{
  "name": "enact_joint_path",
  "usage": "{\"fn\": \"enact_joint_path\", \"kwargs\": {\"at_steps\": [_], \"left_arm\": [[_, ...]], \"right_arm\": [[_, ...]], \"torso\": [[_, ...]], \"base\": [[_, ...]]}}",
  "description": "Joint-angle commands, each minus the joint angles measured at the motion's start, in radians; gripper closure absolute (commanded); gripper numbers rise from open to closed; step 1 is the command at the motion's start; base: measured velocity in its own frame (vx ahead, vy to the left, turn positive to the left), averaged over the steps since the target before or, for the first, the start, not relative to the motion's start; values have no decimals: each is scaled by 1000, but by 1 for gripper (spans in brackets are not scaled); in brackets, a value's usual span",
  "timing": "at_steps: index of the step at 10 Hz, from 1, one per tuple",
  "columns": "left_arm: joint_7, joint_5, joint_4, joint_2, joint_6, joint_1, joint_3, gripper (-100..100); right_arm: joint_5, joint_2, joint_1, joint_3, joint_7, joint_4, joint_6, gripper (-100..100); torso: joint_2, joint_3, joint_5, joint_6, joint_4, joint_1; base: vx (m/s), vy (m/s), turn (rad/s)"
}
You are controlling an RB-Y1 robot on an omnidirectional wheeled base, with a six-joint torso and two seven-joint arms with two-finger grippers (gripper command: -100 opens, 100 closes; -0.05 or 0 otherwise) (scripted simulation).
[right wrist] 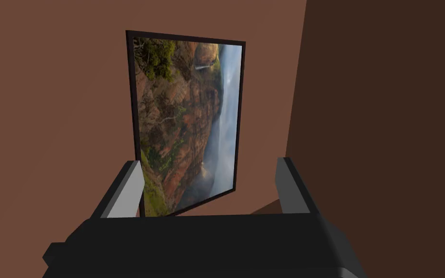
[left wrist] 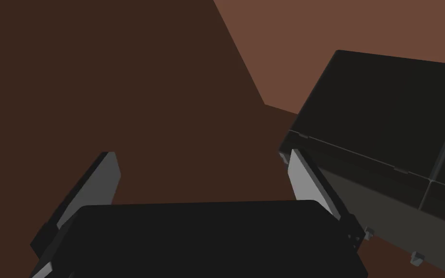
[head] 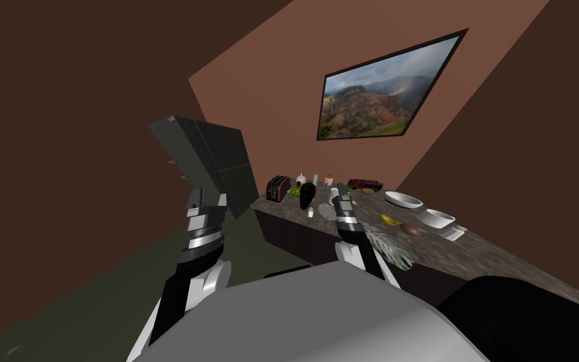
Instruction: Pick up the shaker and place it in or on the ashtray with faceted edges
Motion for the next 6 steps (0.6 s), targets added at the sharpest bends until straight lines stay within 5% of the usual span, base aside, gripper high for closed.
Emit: {"fn": "enact_joint_path", "kwargs": {"at_steps": [1, 6], "left_arm": [[0, 0, 0, 0, 0, 0, 0, 0], [0, 0, 0, 0, 0, 0, 0, 0]], "right_arm": [[5, -39, 1, 1, 9, 9, -4, -100], [42, -163, 10, 10, 77, 78, -41, -100]], "torso": [[0, 0, 0, 0, 0, 0], [0, 0, 0, 0, 0, 2]], "base": [[3, 4, -22], [4, 26, -48]]}}
